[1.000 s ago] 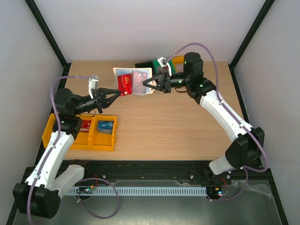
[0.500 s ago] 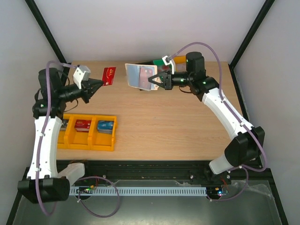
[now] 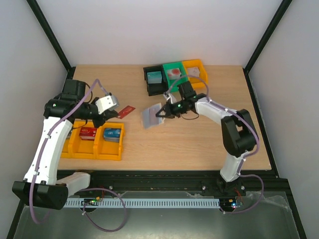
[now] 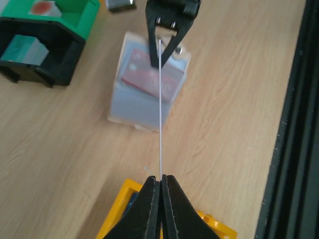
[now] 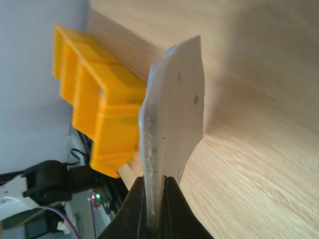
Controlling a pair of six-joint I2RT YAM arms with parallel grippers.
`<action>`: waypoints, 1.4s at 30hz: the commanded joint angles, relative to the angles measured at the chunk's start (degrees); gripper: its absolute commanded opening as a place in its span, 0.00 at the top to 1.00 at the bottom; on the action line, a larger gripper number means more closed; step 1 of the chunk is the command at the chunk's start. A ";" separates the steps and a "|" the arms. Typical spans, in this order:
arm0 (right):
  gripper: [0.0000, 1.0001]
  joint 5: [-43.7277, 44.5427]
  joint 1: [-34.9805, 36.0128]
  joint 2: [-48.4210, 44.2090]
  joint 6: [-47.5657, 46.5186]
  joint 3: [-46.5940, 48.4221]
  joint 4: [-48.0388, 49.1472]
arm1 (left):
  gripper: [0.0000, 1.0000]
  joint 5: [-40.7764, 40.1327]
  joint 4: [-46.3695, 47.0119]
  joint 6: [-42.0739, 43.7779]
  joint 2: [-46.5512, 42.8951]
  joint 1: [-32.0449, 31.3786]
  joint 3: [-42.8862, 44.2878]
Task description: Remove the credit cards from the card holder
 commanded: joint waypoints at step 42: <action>0.71 -2.43 17.39 -12.96 -19.01 11.66 0.66 | 0.98 9.49 -4.37 -0.95 -0.25 -4.69 2.48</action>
